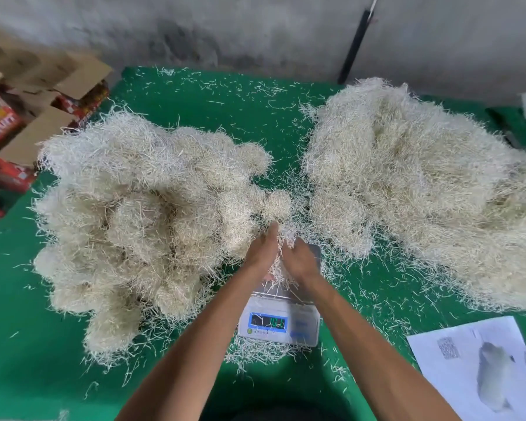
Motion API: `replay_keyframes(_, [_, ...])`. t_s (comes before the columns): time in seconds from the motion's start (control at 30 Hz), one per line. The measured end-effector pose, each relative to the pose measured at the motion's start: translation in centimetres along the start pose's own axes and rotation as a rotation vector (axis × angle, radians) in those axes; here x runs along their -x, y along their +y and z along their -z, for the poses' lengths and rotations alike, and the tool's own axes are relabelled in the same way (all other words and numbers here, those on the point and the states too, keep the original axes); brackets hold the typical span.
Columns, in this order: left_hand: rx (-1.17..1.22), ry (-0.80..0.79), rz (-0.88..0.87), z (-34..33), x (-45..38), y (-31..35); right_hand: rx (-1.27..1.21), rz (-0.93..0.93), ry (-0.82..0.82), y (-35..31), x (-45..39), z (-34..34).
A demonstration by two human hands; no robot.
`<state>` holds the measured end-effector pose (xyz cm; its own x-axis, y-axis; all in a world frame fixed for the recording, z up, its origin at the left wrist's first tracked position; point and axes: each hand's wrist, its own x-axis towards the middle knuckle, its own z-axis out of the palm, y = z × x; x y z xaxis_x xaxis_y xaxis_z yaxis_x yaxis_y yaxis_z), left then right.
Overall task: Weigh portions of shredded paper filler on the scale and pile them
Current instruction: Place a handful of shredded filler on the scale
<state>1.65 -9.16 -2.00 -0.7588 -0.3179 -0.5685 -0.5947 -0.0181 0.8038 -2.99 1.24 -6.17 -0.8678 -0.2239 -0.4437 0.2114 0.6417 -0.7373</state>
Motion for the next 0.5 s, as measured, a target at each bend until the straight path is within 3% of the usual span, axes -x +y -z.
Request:
replay_keyframes(0.07, [0.283,-0.050,0.128,-0.5,-0.8,1.3,-0.089,0.068,0.021,-1.8,0.0,-0.6])
replay_keyframes(0.13, [0.715,-0.183,0.291,0.0,-0.4,3.0,-0.058,0.281,0.186,-3.7,0.3,0.1])
replay_keyframes(0.2, [0.854,-0.178,0.256,0.6,0.1,4.5,-0.074,0.565,0.300,-5.3,1.1,1.0])
replay_keyframes(0.3, [0.825,-0.130,0.106,1.5,0.5,6.2,-0.210,0.827,0.254,-7.8,3.0,1.7])
replay_keyframes(0.37, [0.769,-0.205,0.088,1.4,1.5,7.2,-0.272,0.867,0.257,-9.9,3.4,2.3])
replay_keyframes(0.5, [0.977,-0.359,0.187,2.0,2.9,10.4,-0.212,0.709,0.292,-12.7,2.4,5.6])
